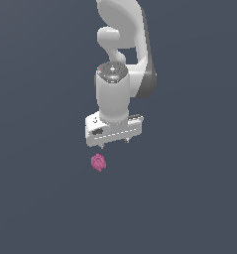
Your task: Pick up the object and move it to a goal position.
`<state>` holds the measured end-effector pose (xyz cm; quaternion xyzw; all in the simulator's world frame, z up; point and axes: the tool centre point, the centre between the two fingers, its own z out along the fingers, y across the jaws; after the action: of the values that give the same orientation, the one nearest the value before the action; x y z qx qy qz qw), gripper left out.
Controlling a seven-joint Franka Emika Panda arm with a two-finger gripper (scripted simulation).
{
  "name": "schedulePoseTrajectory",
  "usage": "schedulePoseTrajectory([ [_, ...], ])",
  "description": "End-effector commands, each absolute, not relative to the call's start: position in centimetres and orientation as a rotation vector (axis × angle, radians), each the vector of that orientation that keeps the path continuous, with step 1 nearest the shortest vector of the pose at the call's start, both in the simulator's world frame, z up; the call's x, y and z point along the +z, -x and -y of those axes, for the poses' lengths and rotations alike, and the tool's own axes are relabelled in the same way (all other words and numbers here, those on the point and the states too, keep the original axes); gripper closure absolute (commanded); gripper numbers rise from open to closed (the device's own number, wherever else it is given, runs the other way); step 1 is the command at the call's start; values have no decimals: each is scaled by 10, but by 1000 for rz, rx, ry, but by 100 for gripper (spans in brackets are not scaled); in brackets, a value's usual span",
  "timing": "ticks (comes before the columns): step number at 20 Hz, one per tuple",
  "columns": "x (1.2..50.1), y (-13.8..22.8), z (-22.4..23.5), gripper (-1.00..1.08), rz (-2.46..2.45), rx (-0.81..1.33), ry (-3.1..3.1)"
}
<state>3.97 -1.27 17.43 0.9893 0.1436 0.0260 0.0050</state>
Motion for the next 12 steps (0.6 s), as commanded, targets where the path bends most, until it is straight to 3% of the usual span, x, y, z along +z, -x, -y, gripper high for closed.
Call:
schedulePoseTrajectory([
  [1, 164, -43, 22, -92, -533, 70, -3083],
  [12, 119, -55, 64, -92, -879, 24, -3007],
])
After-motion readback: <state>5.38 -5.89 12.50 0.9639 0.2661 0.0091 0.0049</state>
